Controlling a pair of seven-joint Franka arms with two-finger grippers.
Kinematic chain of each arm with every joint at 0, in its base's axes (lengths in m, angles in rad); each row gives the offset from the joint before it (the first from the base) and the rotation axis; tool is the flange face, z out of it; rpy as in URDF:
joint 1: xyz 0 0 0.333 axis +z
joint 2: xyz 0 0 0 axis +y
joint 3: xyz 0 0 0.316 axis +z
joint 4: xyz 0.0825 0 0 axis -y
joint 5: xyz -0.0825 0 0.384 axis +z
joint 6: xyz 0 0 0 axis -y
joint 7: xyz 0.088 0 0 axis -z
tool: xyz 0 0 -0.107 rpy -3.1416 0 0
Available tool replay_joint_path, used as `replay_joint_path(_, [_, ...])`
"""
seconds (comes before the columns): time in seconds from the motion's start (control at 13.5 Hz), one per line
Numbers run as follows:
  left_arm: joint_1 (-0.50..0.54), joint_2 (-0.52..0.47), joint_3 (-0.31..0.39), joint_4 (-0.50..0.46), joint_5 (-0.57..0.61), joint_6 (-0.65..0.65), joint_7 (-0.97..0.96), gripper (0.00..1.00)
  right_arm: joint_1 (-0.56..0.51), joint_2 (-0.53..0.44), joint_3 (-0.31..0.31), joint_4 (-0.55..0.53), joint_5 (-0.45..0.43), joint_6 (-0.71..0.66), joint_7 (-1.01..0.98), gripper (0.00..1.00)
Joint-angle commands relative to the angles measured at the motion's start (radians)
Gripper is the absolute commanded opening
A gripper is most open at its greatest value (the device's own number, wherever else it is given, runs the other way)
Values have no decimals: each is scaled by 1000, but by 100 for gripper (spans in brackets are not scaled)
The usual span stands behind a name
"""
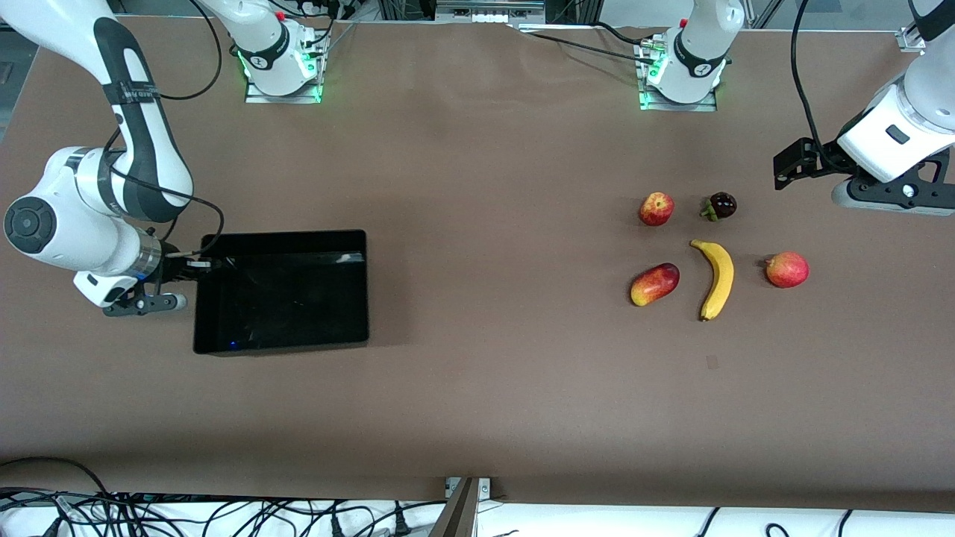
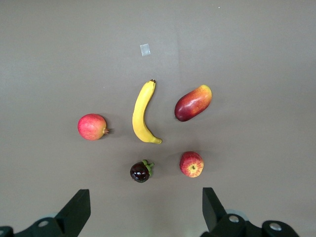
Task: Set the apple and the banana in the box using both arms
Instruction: 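Slide the black box across the table toward the fruit with the right gripper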
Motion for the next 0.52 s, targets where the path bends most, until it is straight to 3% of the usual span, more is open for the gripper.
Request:
replay_joint_path(0.0, [1,13,-7,32,14,-21,-8,100,15,6,59,91,49,-91,73,0])
replay_joint_path(0.22, [-1,15,-12,41,16,-22,-8,100,127,41,81,174,58,-136,246,0])
replay_joint_path(0.44, [-1,15,-12,43,16,-21,-8,100,272,109,92,223,176,-124,417,0])
